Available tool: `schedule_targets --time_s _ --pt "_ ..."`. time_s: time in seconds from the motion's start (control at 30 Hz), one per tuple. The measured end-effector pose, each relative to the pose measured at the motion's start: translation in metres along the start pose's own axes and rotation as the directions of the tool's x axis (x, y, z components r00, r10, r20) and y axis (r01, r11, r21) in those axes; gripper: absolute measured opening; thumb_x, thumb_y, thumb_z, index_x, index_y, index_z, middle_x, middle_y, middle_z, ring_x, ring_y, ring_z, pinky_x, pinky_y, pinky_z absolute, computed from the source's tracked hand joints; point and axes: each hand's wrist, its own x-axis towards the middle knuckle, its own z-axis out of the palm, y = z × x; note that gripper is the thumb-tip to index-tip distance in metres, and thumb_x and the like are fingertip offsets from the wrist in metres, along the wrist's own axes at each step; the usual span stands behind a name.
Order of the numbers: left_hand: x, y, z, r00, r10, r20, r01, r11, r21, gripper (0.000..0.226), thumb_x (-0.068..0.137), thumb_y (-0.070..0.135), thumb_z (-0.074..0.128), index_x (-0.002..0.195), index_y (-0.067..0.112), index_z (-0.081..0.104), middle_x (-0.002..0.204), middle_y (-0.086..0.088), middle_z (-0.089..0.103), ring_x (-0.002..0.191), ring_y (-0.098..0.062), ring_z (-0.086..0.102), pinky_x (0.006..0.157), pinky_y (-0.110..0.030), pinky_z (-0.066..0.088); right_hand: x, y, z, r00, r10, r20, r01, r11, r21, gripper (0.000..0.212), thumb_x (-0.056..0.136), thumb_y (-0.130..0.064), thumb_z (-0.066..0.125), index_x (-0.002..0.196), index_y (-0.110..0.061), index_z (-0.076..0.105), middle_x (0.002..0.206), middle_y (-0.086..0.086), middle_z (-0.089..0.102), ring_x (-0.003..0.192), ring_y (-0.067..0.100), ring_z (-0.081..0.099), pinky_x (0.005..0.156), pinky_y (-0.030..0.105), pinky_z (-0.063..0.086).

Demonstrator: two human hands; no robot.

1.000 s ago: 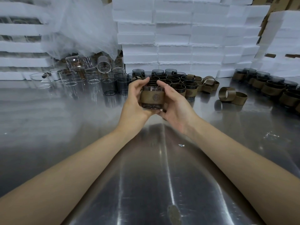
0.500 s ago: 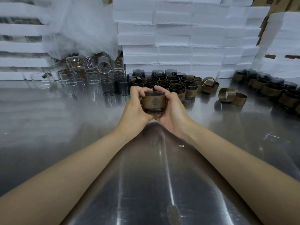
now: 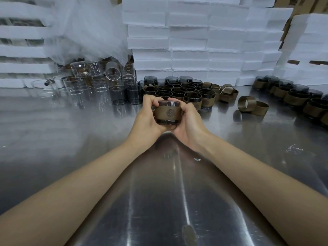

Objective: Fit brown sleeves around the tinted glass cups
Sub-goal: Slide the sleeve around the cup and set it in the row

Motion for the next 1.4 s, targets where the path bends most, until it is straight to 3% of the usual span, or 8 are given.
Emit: schedule_targets --time_s 0.1,0.3,0.5,0.63,0.77,1.1,1.3,1.4 --pt "0.001 -0.001 0.000 0.999 -0.030 -0.017 0.029 0.999 -0.022 0.070 0.066 0.002 0.086 0.092 0.031 0.029 0.115 0.012 0.056 0.107 -0.016 0.062 0.089 -0.026 0.053 -0.001 -0.001 0.000 0.999 -0.001 0.035 0.001 1.000 0.006 0.043 0.098 -0.011 0.026 0.134 -0.004 0.048 0.119 0.023 0.059 0.091 0.029 0.061 0.051 0.025 0.052" --pt "0.004 -0.002 0.000 0.992 -0.105 -0.067 0.091 0.979 -0.180 0.069 0.064 -0.003 0.086 0.093 0.026 0.031 0.133 0.003 0.053 0.109 -0.001 0.063 0.087 -0.021 0.053 -0.001 -0.004 -0.003 0.993 0.044 0.112 -0.043 0.999 -0.011 0.055 0.106 -0.043 0.017 0.140 -0.010 0.044 0.133 0.020 0.056 0.094 0.028 0.066 0.086 0.033 0.045" --pt "0.005 -0.005 -0.001 0.987 -0.146 -0.069 0.127 0.966 -0.225 0.073 0.061 -0.005 0.088 0.098 0.030 0.035 0.116 0.002 0.056 0.098 0.001 0.066 0.081 -0.019 0.053 0.003 -0.005 -0.007 0.992 0.044 0.122 -0.041 0.999 -0.030 0.044 0.106 -0.037 0.023 0.133 -0.013 0.049 0.117 0.014 0.065 0.092 0.028 0.066 0.081 0.031 0.040" --pt "0.005 -0.006 -0.003 0.988 -0.150 -0.042 0.135 0.959 -0.247 0.072 0.060 -0.007 0.087 0.095 0.028 0.035 0.111 0.002 0.058 0.095 -0.004 0.066 0.084 -0.025 0.055 0.004 -0.006 -0.010 0.987 0.065 0.147 -0.060 0.997 -0.040 0.047 0.106 -0.036 0.024 0.141 -0.015 0.045 0.135 0.017 0.057 0.112 0.031 0.058 0.082 0.032 0.050" --pt "0.005 -0.003 -0.004 0.990 -0.139 -0.022 0.129 0.959 -0.252 0.070 0.060 -0.009 0.086 0.092 0.025 0.034 0.111 -0.004 0.058 0.095 -0.007 0.066 0.081 -0.023 0.055 0.004 -0.005 -0.009 0.986 0.068 0.154 -0.067 0.998 -0.015 0.050 0.106 -0.038 0.024 0.138 -0.006 0.047 0.132 0.021 0.057 0.109 0.034 0.060 0.063 0.028 0.056" --pt "0.004 -0.002 -0.002 0.985 -0.169 -0.026 0.162 0.972 -0.168 0.070 0.061 -0.006 0.087 0.091 0.025 0.032 0.100 0.000 0.059 0.090 -0.011 0.062 0.077 -0.019 0.053 0.008 0.000 -0.012 0.989 0.021 0.147 0.003 0.986 -0.167 0.051 0.104 -0.042 0.033 0.136 -0.004 0.046 0.125 0.019 0.062 0.113 0.032 0.061 0.075 0.031 0.054" --pt "0.003 -0.007 -0.001 0.969 -0.245 0.031 0.247 0.956 -0.158 0.060 0.072 -0.014 0.074 0.095 0.027 0.037 0.103 -0.001 0.062 0.088 -0.013 0.068 0.076 -0.022 0.055 0.008 0.000 -0.023 0.972 -0.198 0.128 0.231 0.687 -0.689 0.056 0.083 -0.028 0.075 0.130 -0.021 0.046 0.117 0.001 0.062 0.111 0.017 0.062 0.100 0.039 0.050" --pt "0.004 -0.009 -0.002 0.959 -0.282 0.016 0.282 0.956 -0.081 0.052 0.076 -0.023 0.053 0.099 0.023 0.046 0.105 0.001 0.061 0.097 -0.009 0.062 0.078 -0.015 0.050 0.010 -0.001 -0.027 0.945 -0.308 0.109 0.251 0.471 -0.846 0.062 0.077 -0.033 0.079 0.129 -0.023 0.046 0.116 -0.010 0.059 0.110 0.008 0.057 0.097 0.025 0.046"
